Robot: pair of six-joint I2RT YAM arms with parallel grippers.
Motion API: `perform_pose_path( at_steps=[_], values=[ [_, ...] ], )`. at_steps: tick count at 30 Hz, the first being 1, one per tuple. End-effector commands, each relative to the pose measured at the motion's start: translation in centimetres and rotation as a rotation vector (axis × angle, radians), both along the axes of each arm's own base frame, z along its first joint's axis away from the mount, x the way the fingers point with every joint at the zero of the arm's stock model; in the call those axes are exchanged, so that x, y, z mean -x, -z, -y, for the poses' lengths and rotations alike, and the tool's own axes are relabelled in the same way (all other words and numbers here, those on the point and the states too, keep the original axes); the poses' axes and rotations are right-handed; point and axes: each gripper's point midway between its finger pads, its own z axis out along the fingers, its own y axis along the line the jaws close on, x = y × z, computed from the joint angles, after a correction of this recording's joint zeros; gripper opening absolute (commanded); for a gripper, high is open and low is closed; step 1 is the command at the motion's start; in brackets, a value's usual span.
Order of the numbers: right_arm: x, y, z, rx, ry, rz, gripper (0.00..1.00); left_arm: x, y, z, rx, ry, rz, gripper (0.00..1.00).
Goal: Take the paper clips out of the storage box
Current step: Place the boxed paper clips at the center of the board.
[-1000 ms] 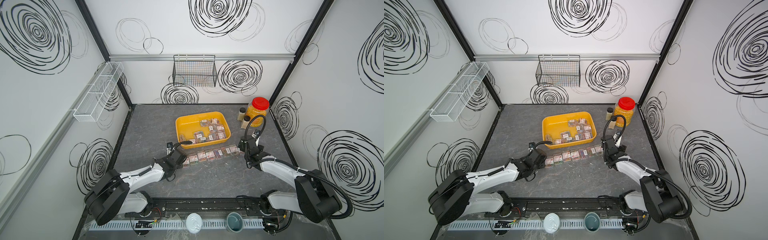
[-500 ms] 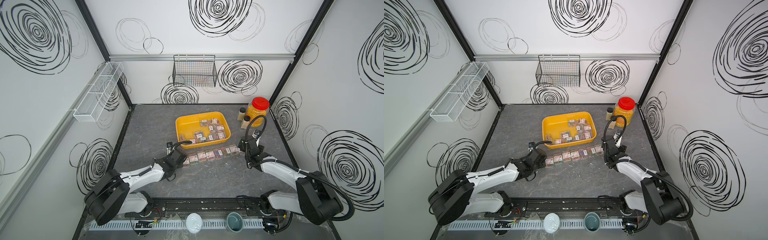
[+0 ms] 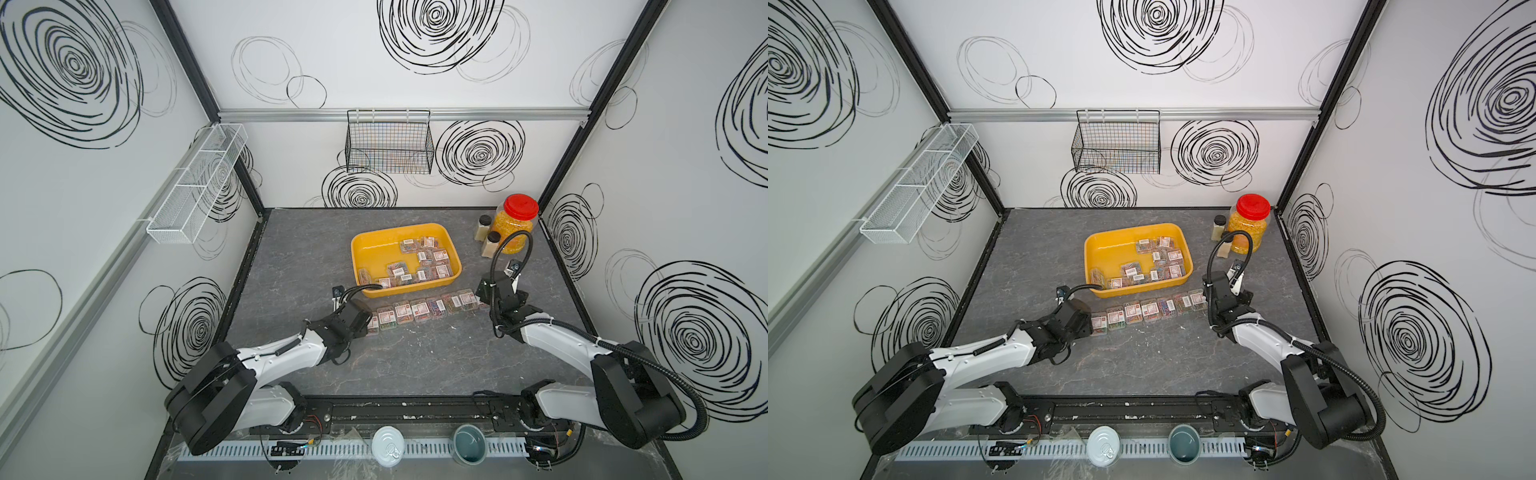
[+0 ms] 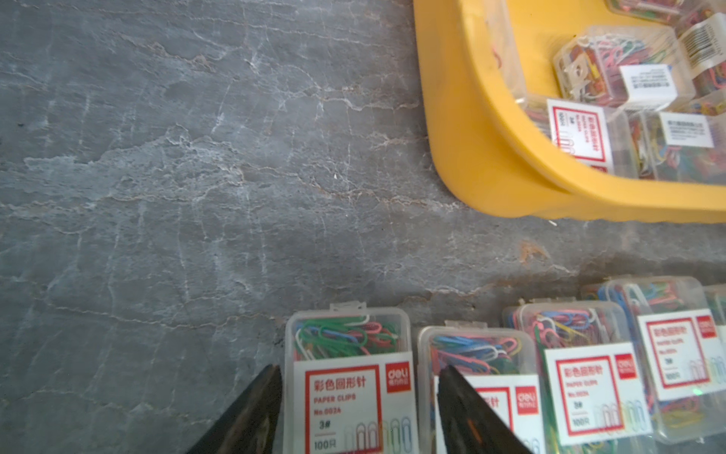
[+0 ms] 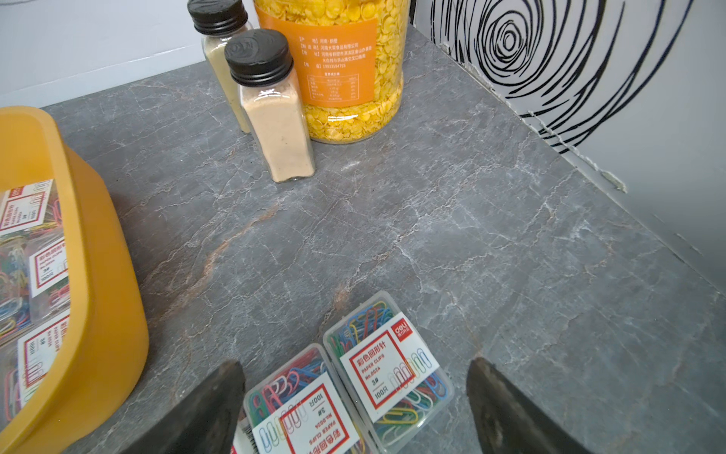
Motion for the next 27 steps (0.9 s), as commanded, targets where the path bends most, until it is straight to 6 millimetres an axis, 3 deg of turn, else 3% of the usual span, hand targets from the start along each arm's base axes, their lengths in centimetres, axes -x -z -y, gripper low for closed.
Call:
perform_pose_path(
  at_steps=[1, 17, 23, 27],
  values=[
    [-0.2, -0.4, 0.1, 0.0, 0.006, 0.013, 0.9, -0.2, -0.4, 0.5, 0.048, 0.0, 0.027, 0.66],
    [-0.4, -0.4, -0.1, 0.013, 0.01, 0.002, 0.9, 0.0, -0.6, 2.3, 0.091, 0.064, 0.035, 0.66],
    [-0.4, -0.3, -0.2, 0.023, 0.009, 0.001, 0.9, -0.2, -2.1, 0.2, 0.02, 0.027, 0.049, 0.66],
    [-0.3, -0.5, -0.1, 0.026, 0.011, 0.01, 0.9, -0.9, -5.7, -2.7, -0.048, -0.033, 0.115, 0.69]
  ],
)
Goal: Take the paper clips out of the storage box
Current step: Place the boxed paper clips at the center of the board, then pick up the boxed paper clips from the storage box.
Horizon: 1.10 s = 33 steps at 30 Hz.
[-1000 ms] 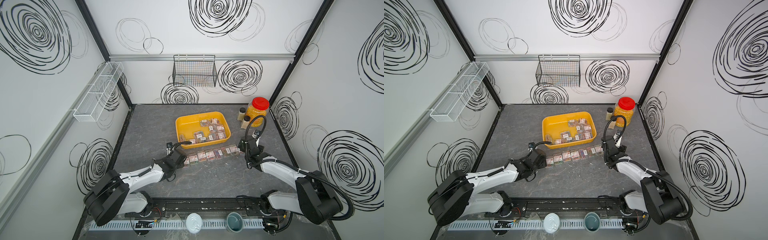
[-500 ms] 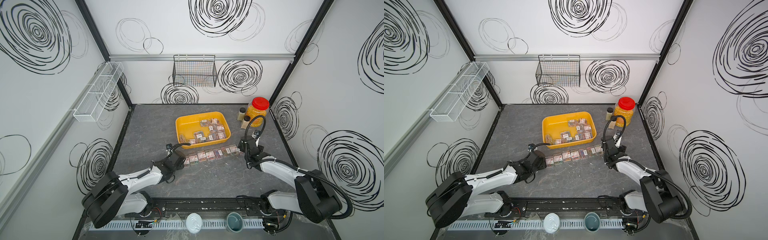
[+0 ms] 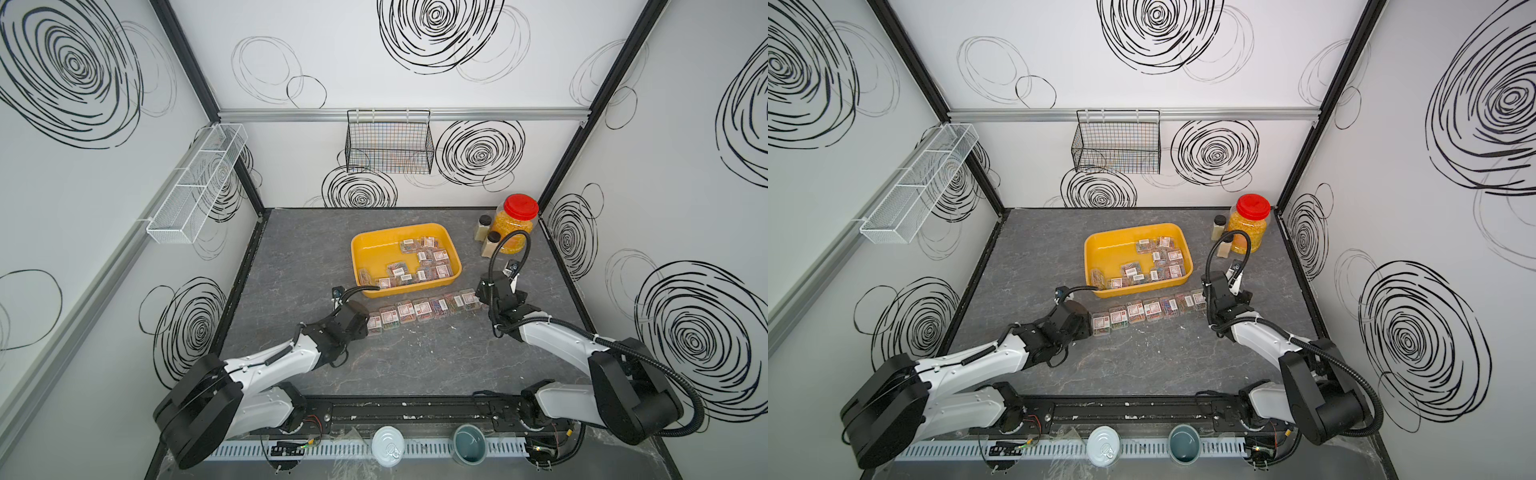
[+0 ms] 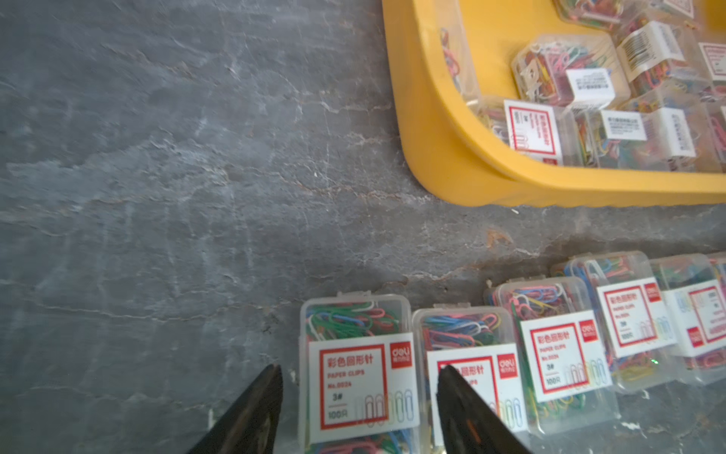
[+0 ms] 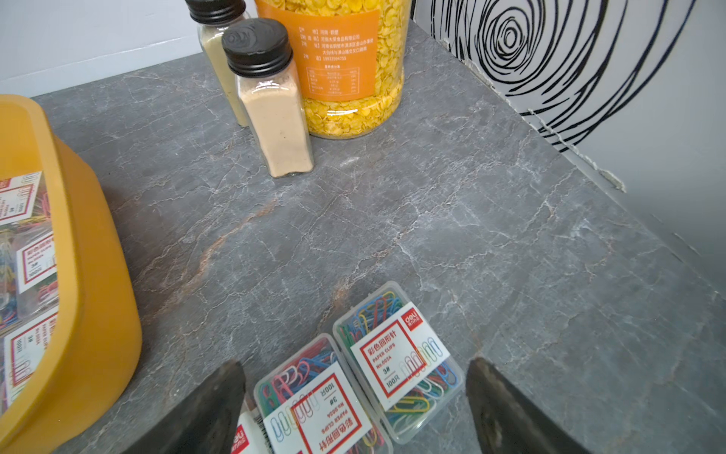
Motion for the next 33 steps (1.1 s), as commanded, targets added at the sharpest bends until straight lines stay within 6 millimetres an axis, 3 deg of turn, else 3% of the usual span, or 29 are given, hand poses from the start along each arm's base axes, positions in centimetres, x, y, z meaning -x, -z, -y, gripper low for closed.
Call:
perform_pose_path(
  at_steps=[1, 7, 9, 11, 15, 21, 28, 33],
  values=[
    [-0.3, -0.9, 0.0, 0.011, 0.012, 0.024, 0.9, -1.1, -4.1, -3.1, -0.088, -0.078, 0.083, 0.69],
    [-0.5, -0.8, -0.2, 0.031, 0.017, 0.016, 0.9, -1.6, -10.6, -10.5, -0.289, -0.342, 0.24, 0.78],
    [-0.5, -0.8, -0.3, 0.041, 0.015, 0.011, 0.9, -1.3, -12.1, -12.6, -0.365, -0.445, 0.293, 0.79],
    [-0.5, -0.8, -0.5, 0.048, 0.015, 0.011, 0.9, -0.8, -11.7, -14.1, -0.414, -0.513, 0.301, 0.84],
    [-0.6, -0.9, -0.7, 0.048, 0.005, 0.011, 0.91, -2.1, -10.5, -13.2, -0.397, -0.464, 0.256, 0.79],
    [-1.5, -2.0, -1.8, -0.089, -0.078, 0.021, 0.88, -2.3, -9.9, -12.2, -0.341, -0.396, 0.25, 0.78],
    [-2.7, -6.6, -7.4, -0.168, -0.271, 0.098, 0.8, -1.4, -10.3, -12.8, -0.285, -0.415, 0.295, 0.83],
    [-3.7, -7.5, -11.4, -0.135, -0.372, 0.072, 0.74, -1.4, -10.2, -12.6, -0.281, -0.405, 0.292, 0.82]
  ],
)
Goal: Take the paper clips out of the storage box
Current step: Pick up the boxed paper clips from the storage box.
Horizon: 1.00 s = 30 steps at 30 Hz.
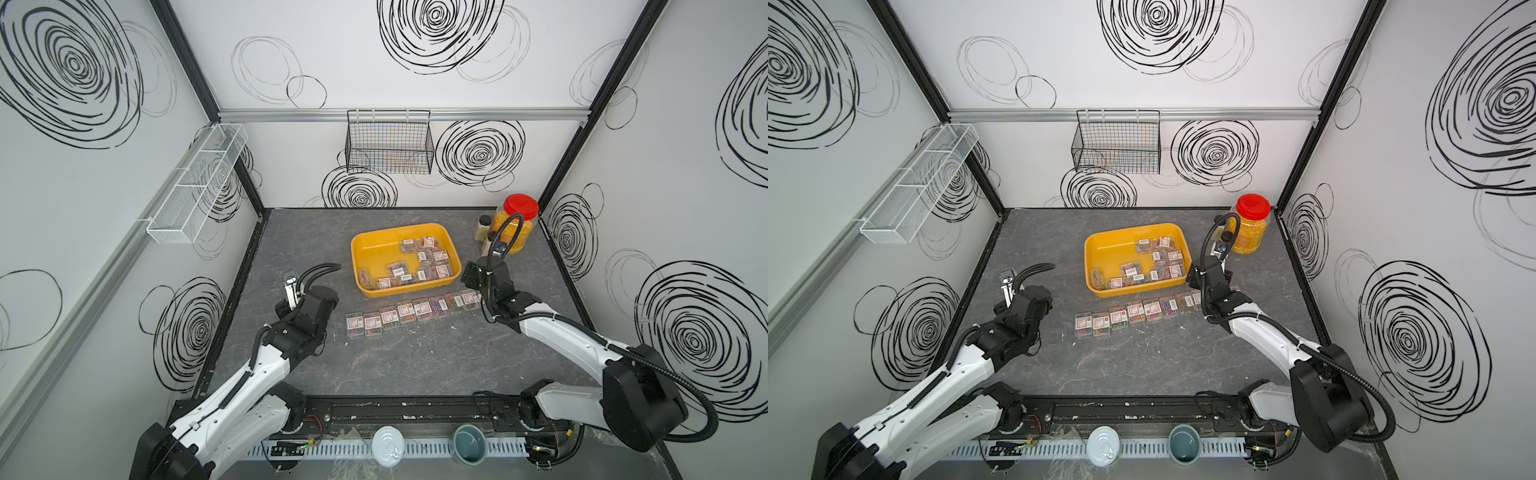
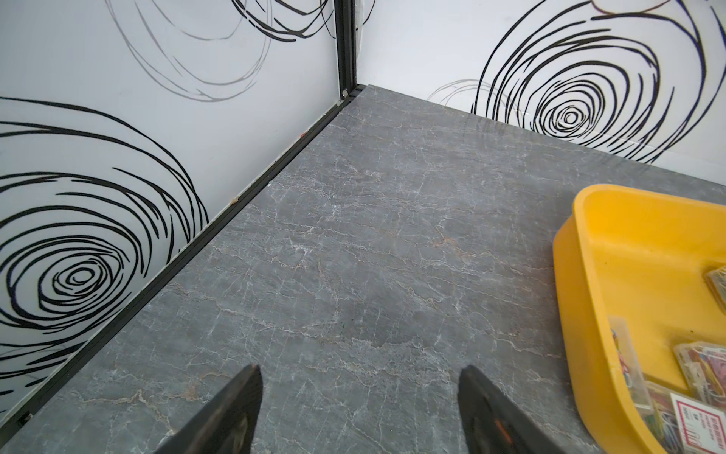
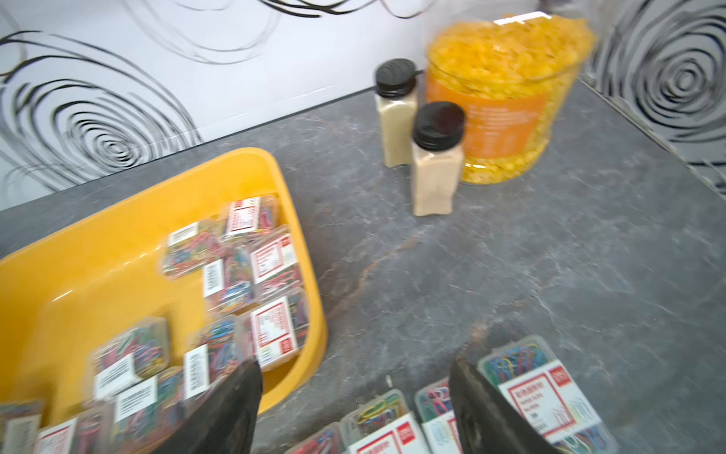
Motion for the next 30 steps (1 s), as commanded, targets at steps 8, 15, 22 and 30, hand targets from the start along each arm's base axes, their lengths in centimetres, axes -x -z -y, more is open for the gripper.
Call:
perform_pose_path(
  at_steps=[8, 15, 22, 30],
  values=[
    [-3.6, 1.7, -6.8, 0.054, -0.176, -0.104, 0.67, -0.6, 0.2, 0.6, 0.02, 0.03, 0.002, 0.79],
    [-8.7, 5.0, -8.7, 0.059, -0.2, -0.248, 0.61, -0.8, 0.3, 1.0, 0.022, 0.049, -0.01, 0.78],
    [-13.5, 7.1, -9.3, 0.074, -0.205, -0.312, 0.63, -0.8, 0.3, 1.0, 0.022, 0.048, -0.009, 0.77],
    [-16.8, 9.4, -9.3, 0.131, -0.175, -0.336, 0.68, -0.8, 0.4, 1.1, 0.023, 0.054, -0.013, 0.77]
  ],
)
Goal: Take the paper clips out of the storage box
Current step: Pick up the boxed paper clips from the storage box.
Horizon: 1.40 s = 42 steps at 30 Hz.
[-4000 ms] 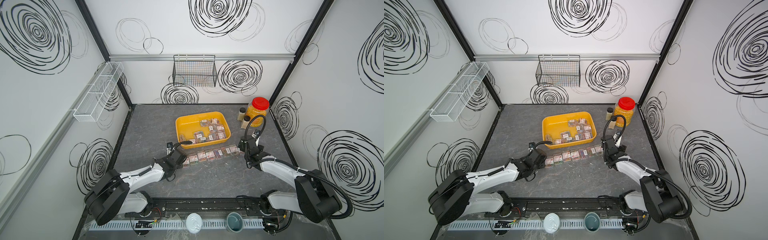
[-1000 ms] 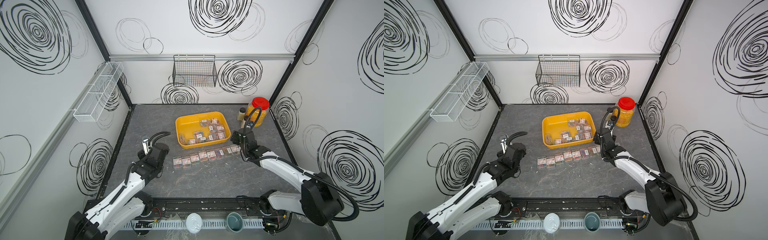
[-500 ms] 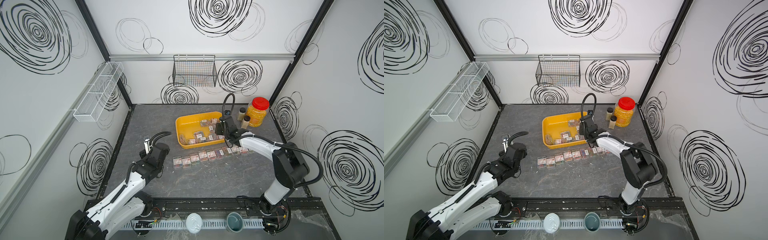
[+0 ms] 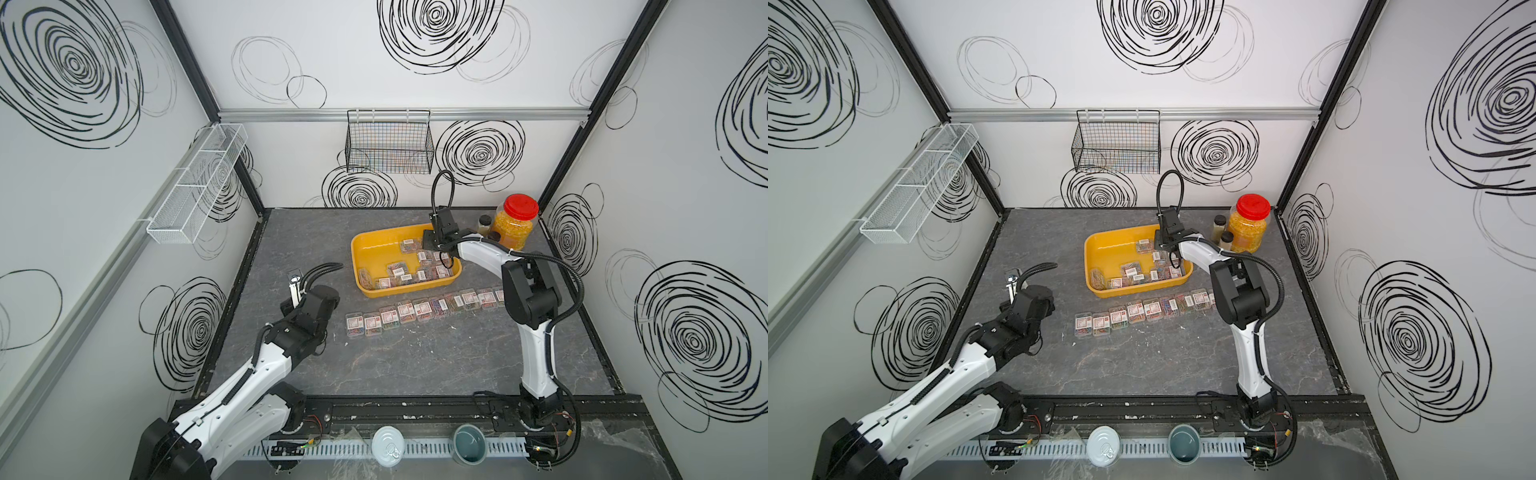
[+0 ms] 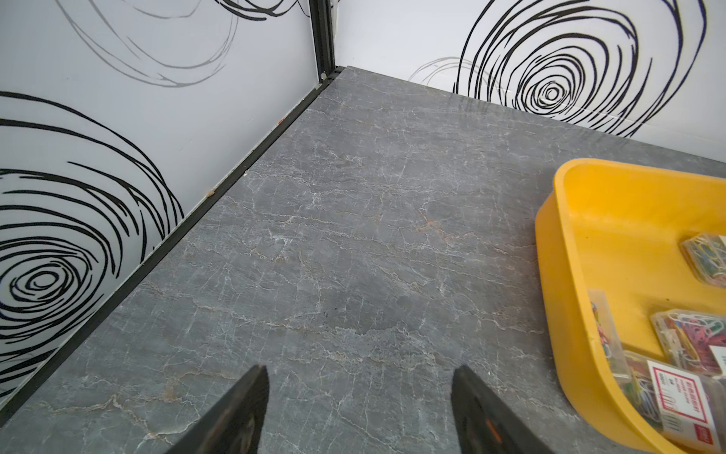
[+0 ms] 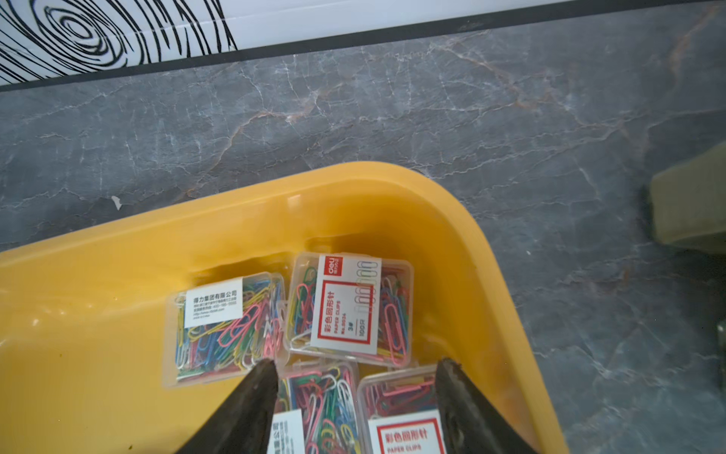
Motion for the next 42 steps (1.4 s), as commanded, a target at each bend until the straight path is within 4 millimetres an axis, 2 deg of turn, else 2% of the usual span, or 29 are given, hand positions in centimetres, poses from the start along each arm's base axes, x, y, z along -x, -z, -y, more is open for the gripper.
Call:
perform_pose_path(
  at_steps=[1, 9, 22, 27, 34, 40, 42],
  values=[
    [-0.4, 0.8, 0.5, 0.055, 0.001, -0.029, 0.68, -0.3, -0.2, 0.0, 0.004, -0.004, 0.015, 0.77],
    [-2.5, 1.7, 0.6, 0.073, 0.007, -0.026, 0.76, -0.2, -0.4, -0.1, 0.005, -0.008, 0.023, 0.77],
    [-4.6, 5.0, -0.3, 0.118, -0.015, -0.073, 0.76, -0.2, -0.4, -0.2, 0.002, -0.016, 0.024, 0.77],
    [-4.2, 6.0, -1.1, 0.118, -0.033, -0.103, 0.78, -0.3, -0.4, -0.1, 0.002, -0.012, 0.02, 0.77],
    [-3.4, 6.0, -1.8, 0.159, -0.031, -0.095, 0.9, -0.3, -0.4, -0.1, 0.003, -0.011, 0.02, 0.77],
    [-3.4, 5.8, -2.0, 0.134, -0.024, -0.098, 0.83, -0.2, -0.5, -0.2, 0.007, -0.012, 0.028, 0.77],
    [-3.3, 5.1, -2.3, 0.121, -0.03, -0.091, 0.79, -0.1, -0.5, -0.2, 0.007, -0.011, 0.027, 0.77]
  ],
)
